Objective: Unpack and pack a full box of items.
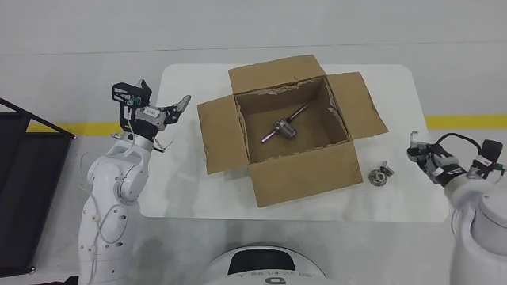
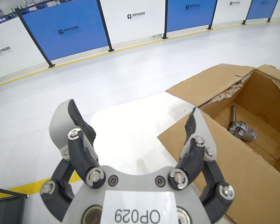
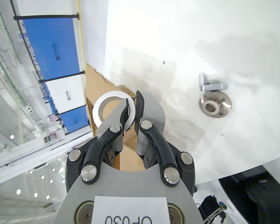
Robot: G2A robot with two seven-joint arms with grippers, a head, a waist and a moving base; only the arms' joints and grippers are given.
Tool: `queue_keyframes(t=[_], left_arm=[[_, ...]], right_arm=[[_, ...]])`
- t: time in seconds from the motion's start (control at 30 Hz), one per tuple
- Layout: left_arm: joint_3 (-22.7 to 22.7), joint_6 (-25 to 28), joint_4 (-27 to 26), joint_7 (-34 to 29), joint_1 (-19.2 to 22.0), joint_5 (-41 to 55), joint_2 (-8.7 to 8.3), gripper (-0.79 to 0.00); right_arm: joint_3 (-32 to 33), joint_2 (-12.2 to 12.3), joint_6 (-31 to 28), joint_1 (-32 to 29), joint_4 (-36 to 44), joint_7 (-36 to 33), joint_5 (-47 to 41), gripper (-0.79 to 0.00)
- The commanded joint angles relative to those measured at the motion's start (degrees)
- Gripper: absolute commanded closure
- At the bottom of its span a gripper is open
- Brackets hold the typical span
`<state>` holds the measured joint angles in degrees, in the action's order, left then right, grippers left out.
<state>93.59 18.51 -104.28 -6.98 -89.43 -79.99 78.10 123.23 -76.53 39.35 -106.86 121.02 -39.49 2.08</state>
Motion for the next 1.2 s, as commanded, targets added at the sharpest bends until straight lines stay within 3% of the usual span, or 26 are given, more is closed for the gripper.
queue_keyframes(t=[0.0, 0.4, 0.53, 0.7, 0.9, 1.17], left_arm=[[0.0, 0.0, 0.0, 0.0, 0.0, 0.0, 0.0, -0.785], [0.0, 0.0, 0.0, 0.0, 0.0, 0.0, 0.0, -0.785], [0.0, 0.0, 0.0, 0.0, 0.0, 0.0, 0.0, -0.785], [0.0, 0.0, 0.0, 0.0, 0.0, 0.0, 0.0, -0.785], [0.0, 0.0, 0.0, 0.0, 0.0, 0.0, 0.0, -0.785], [0.0, 0.0, 0.0, 0.0, 0.0, 0.0, 0.0, -0.785]], right_arm=[[0.1, 0.0, 0.0, -0.2, 0.1, -0.1, -0.6, 0.0], [0.1, 0.0, 0.0, -0.2, 0.1, -0.1, -0.6, 0.0], [-2.0, -0.3, -3.1, -1.2, 2.9, 1.4, -2.6, 0.0], [-11.9, 0.1, -0.8, 0.1, 8.9, 1.3, 1.6, 0.0], [-27.9, 1.2, 4.8, 6.9, 10.6, 0.2, 15.3, 0.0], [-47.1, 1.1, 17.8, 23.4, -0.9, 0.8, 27.0, 0.0]])
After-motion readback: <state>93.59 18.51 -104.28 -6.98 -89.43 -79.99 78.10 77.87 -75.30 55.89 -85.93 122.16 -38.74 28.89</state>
